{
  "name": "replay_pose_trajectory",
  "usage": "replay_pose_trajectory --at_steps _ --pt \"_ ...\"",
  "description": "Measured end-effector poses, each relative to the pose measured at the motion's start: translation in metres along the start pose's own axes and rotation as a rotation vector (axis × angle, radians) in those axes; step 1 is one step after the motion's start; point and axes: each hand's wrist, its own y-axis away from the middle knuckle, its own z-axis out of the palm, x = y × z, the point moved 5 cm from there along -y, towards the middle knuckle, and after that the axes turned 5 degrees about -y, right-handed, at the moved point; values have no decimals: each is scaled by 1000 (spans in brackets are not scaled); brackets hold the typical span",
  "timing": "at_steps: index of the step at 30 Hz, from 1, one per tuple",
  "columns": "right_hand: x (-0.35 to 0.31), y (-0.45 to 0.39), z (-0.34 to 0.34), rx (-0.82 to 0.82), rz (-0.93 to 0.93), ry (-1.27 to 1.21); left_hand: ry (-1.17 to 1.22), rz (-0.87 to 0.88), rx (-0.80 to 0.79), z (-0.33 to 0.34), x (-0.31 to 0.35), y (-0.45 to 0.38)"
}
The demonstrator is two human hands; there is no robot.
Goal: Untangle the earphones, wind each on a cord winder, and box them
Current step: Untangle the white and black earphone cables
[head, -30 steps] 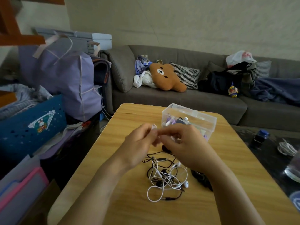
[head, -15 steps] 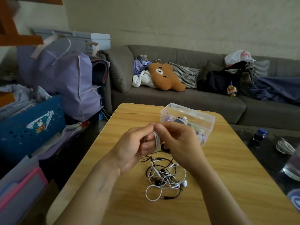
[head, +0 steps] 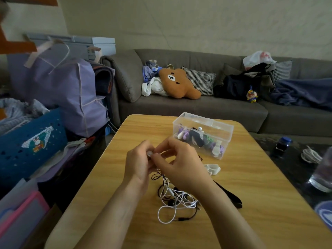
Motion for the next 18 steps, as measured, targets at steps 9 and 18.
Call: replay_pose_trajectory --at_steps 9,18 --pt "1 5 6 156 -59 -36 -105 55 121 -2 10 5" --pt "9 2 -15 74 -30 189 -317 194 -57 23 9 7"
